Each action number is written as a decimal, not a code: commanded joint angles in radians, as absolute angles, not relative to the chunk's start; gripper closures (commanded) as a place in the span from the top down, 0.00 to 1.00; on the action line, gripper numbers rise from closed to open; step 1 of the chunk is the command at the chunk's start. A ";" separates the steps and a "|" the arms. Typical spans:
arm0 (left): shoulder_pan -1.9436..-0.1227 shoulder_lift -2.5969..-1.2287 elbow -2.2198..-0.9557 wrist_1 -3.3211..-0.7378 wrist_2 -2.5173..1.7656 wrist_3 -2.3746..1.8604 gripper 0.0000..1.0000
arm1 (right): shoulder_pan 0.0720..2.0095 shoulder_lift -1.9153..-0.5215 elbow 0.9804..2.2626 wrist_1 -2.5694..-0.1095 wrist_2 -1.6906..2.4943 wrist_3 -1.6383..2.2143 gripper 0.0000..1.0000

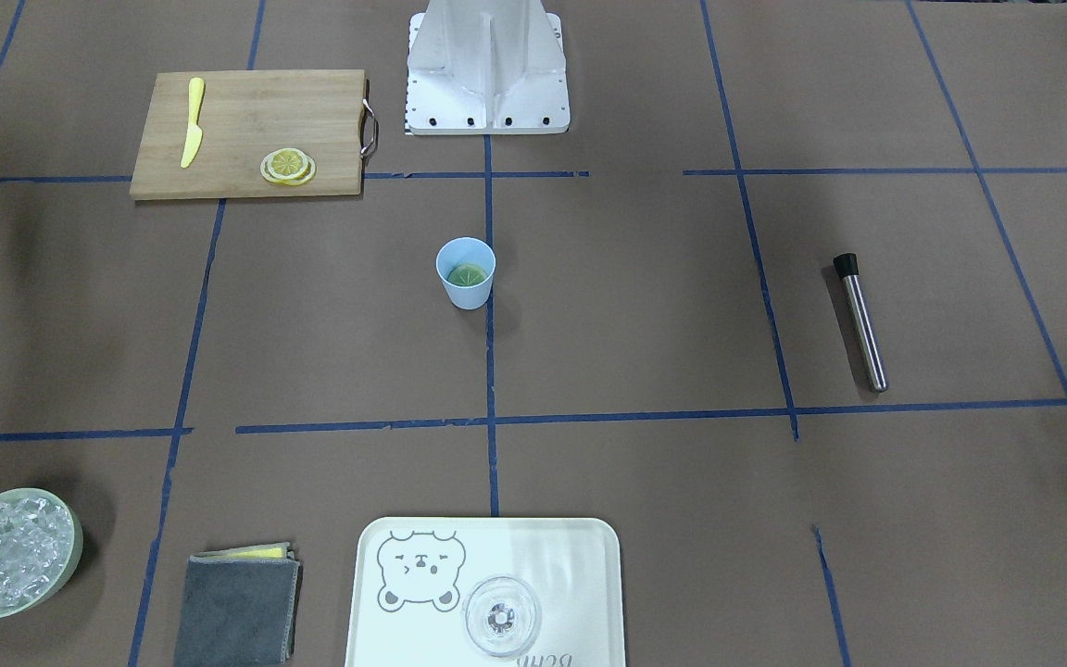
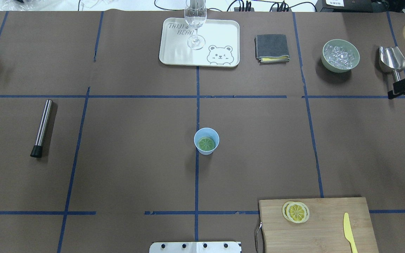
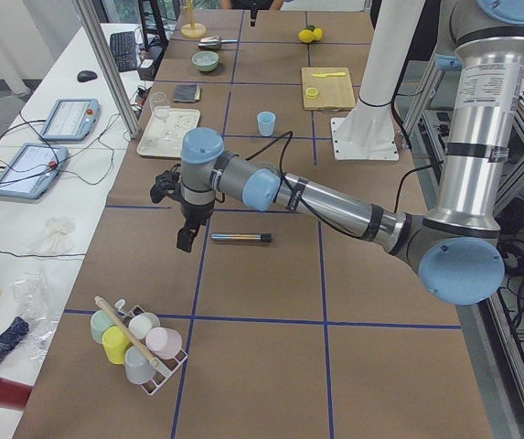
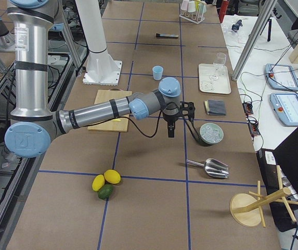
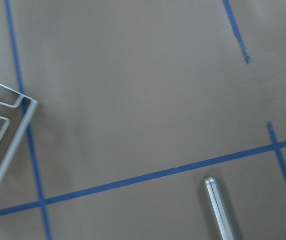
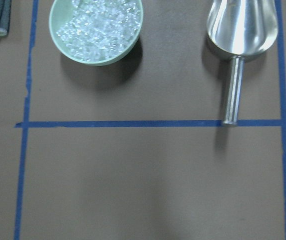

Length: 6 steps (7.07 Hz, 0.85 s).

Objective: Squeeze lemon into cup

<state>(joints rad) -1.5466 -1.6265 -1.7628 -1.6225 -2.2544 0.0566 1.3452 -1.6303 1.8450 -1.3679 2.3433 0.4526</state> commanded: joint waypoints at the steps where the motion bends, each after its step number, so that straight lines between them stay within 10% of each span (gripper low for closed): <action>1: -1.682 -1.609 -1.683 -1.483 -2.293 0.303 1.00 | 1.492 -1.643 1.706 -1.397 2.414 0.158 1.00; 6: -1.690 -1.578 -1.697 -1.366 -2.372 0.298 1.00 | 1.545 -1.620 1.709 -1.611 2.414 -0.057 1.00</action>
<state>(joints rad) -1.6895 -1.5628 -1.6918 -1.4332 -2.3711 0.2982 1.5329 -1.6207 1.7027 -1.5948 2.4139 -0.0519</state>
